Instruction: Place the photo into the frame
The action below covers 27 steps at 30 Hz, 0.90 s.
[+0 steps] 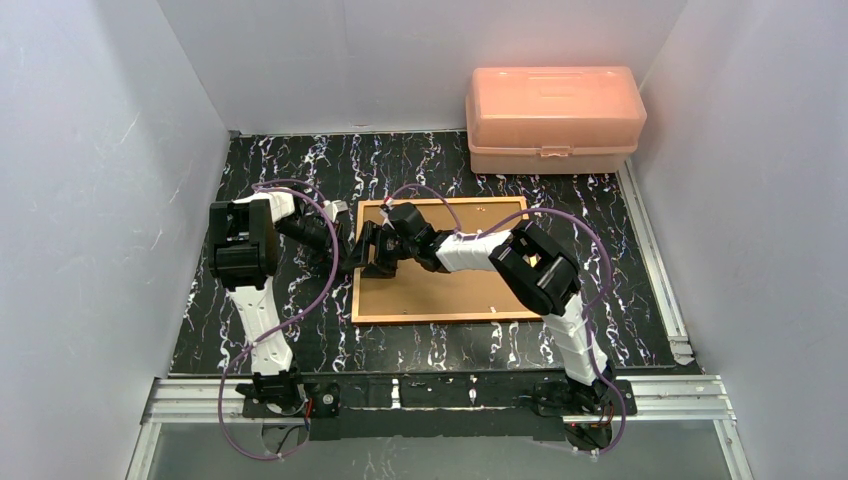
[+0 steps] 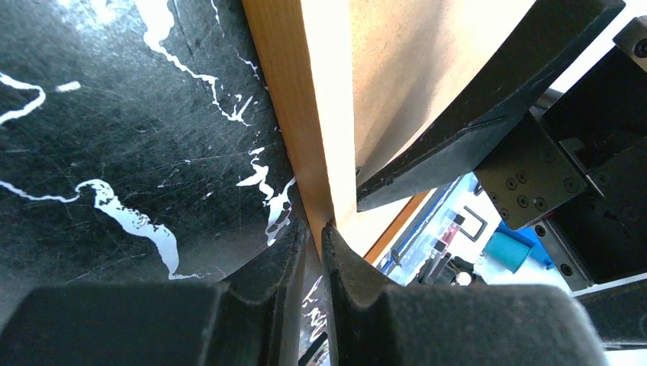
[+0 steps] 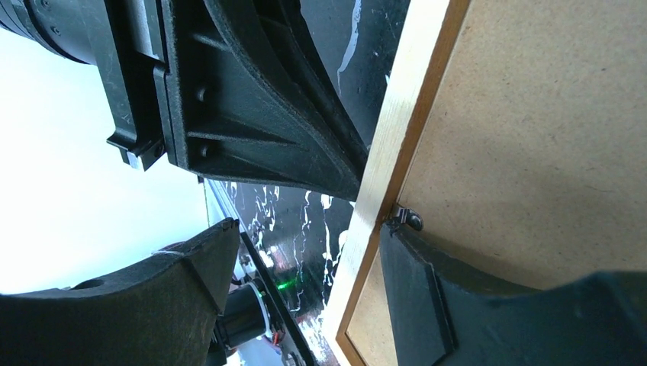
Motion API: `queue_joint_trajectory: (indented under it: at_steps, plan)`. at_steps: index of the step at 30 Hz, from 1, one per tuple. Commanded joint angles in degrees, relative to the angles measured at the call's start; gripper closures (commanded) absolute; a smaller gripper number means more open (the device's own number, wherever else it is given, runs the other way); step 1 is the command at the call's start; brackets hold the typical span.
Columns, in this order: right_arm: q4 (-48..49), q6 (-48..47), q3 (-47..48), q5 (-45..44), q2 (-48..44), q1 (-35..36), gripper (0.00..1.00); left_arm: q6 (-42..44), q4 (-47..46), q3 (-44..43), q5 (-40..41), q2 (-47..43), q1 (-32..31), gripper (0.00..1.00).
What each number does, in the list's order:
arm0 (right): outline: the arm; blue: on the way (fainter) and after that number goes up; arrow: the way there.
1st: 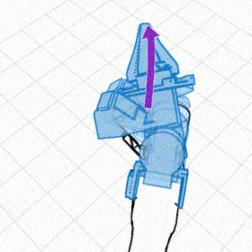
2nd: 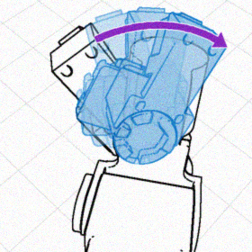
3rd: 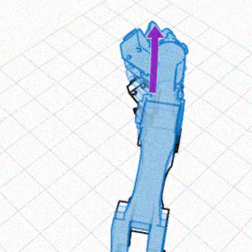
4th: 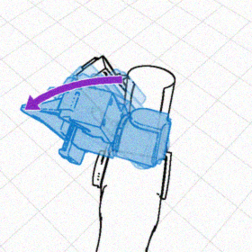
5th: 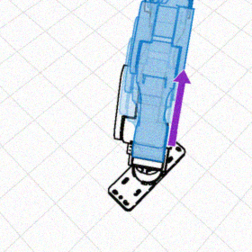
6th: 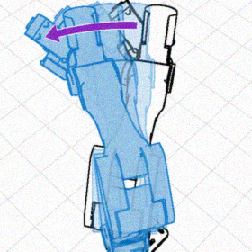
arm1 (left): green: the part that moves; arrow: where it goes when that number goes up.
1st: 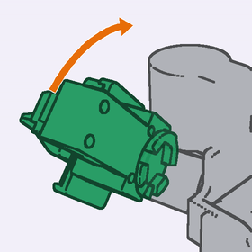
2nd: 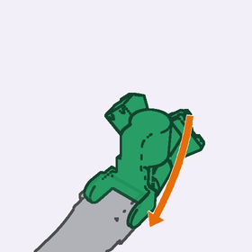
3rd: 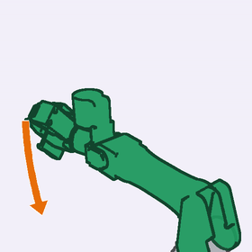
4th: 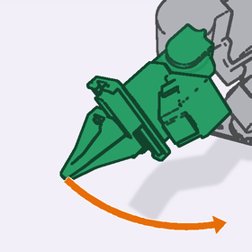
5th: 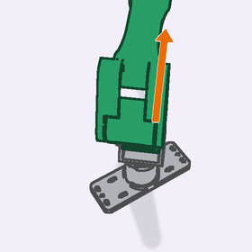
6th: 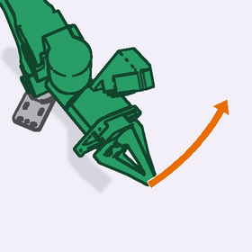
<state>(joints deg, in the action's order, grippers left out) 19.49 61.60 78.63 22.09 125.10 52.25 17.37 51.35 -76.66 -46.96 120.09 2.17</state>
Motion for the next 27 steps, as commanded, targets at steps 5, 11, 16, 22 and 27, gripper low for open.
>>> queue_joint_trajectory:
  at_steps: [5, 11, 16, 22, 27]
  plan:
    - [-5.6, -6.9, 3.9, -0.1, -5.7, -0.5, 0.20, 3.1, 5.1, -2.5, -2.1, -4.2, 1.1, 0.87]
    - [-23.9, -19.1, -1.5, -11.2, -22.5, -7.1, 0.07, 12.4, 11.4, -8.4, 3.4, -5.0, 2.5, 0.77]
    - [-38.4, -28.7, -10.7, -32.3, -36.8, -17.1, 0.01, 18.9, 8.0, -3.1, 13.6, -7.7, 1.0, 0.76]
    - [-33.9, -28.2, -25.6, -34.6, -48.2, -31.7, 0.01, 20.8, 3.6, 3.9, 17.8, -12.3, -5.3, 0.77]
    - [-30.2, -27.3, -28.2, -32.3, -45.6, -35.5, 0.01, 19.7, 1.8, 5.9, 19.5, -12.8, -8.2, 0.80]
